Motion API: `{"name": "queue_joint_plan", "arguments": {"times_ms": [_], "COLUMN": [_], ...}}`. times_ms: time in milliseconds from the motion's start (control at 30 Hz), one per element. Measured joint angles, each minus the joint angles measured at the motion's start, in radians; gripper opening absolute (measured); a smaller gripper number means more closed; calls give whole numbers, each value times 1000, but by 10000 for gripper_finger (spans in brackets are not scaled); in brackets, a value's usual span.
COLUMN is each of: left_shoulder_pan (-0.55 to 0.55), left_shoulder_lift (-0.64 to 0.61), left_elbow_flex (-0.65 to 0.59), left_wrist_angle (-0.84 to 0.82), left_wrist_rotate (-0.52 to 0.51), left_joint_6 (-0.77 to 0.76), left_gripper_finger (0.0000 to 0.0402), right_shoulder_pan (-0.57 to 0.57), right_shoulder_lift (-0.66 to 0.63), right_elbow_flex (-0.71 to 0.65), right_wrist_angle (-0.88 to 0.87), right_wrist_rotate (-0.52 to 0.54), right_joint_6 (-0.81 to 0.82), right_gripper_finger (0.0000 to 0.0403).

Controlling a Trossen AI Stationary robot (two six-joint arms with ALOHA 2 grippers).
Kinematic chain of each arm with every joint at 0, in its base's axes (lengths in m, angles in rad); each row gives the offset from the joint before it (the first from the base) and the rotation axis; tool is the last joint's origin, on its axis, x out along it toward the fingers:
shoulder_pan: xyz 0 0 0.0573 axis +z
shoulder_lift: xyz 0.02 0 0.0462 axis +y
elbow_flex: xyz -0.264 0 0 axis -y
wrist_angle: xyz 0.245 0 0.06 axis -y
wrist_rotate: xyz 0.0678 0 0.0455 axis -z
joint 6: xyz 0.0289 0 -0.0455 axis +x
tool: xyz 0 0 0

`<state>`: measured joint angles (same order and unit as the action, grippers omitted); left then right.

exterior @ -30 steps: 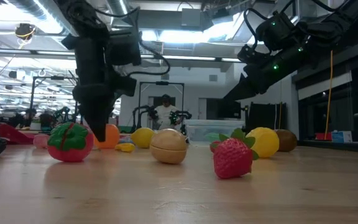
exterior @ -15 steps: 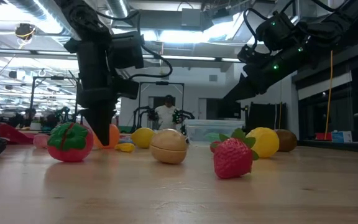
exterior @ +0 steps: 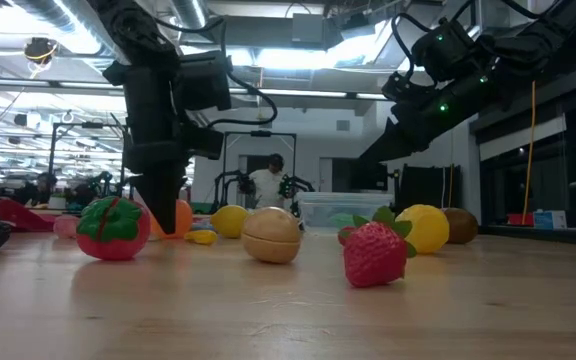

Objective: Pick and placing Produce into tupperware
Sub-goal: Put the orange into the transparent bin

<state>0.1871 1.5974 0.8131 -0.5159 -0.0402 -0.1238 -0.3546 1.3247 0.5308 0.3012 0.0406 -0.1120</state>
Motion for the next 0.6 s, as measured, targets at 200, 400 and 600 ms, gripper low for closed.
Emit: {"name": "queue_joint_plan", "arguments": {"times_ms": [200, 400, 600], "left_shoulder_pan": [0, 0, 0], "left_shoulder_lift": [0, -1, -1], "left_elbow_flex": [1, 2, 2], "left_wrist_angle": [-7, -20, -21], "left_wrist_rotate": [0, 0, 0], "left_joint_6": [0, 0, 1], "left_gripper_finger": [238, 238, 238], "right_shoulder_pan": [0, 0, 0], "right_shoulder_lift": [0, 0, 0], "right_elbow_flex": [0, 0, 0], "right_wrist_angle": [0, 0, -1], "right_wrist_rotate": [0, 0, -3], "right_joint_6": [2, 2, 12], "right_gripper_finger": [166, 166, 166]}}
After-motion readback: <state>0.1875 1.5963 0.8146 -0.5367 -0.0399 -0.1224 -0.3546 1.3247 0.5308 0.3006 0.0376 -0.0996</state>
